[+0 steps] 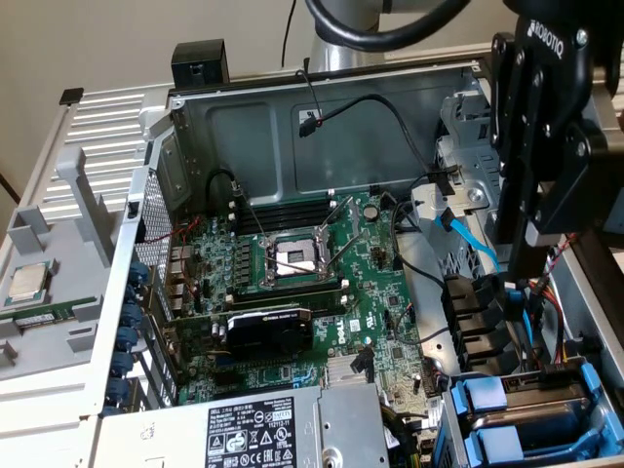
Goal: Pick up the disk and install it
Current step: 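Insert the second disk wire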
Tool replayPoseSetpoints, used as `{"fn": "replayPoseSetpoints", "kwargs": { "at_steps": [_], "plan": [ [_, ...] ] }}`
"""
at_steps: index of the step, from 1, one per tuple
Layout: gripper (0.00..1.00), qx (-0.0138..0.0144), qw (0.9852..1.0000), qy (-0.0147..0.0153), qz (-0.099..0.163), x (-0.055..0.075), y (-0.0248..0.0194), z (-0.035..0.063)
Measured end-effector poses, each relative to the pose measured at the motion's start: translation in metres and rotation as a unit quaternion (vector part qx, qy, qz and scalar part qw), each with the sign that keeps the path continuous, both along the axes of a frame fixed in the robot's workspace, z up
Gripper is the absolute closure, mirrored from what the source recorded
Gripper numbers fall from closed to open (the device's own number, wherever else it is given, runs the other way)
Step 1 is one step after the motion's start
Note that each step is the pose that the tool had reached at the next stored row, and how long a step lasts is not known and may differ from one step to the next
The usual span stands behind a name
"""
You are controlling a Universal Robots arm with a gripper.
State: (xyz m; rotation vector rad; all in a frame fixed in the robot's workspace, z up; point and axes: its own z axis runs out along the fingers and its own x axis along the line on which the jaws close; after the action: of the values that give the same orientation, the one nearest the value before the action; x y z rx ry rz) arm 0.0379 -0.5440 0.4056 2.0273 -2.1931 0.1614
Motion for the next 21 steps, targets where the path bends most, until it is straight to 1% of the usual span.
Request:
{"fn": "replayPoseSetpoints", "kwargs": {
  "at_steps": [2,3,4,6,8,9,14,16,21],
  "plan": [
    [0.63,-0.0007,1.0,0.0055,-0.002,0.0,0.0004,-0.0013],
    [0.63,-0.0009,1.0,0.0069,-0.003,0.001,0.0004,-0.0022],
    [0.63,-0.0013,1.0,0.0075,-0.004,0.001,0.0004,-0.0032],
    [0.63,-0.0034,0.9999,0.0077,-0.008,0.003,0.0005,-0.0046],
    [0.63,-0.0066,0.9999,0.0084,-0.012,0.003,0.0004,-0.0058],
    [0.63,-0.0082,0.9998,0.0089,-0.014,0.003,0.0004,-0.0064],
    [0.63,-0.0135,0.9995,0.0126,-0.027,0.004,0.0004,-0.0094],
    [0.63,-0.0148,0.9993,0.0137,-0.031,0.005,0.0004,-0.011],
    [0.63,-0.0159,0.9989,0.0149,-0.042,0.007,0.0005,-0.0171]
  ]
}}
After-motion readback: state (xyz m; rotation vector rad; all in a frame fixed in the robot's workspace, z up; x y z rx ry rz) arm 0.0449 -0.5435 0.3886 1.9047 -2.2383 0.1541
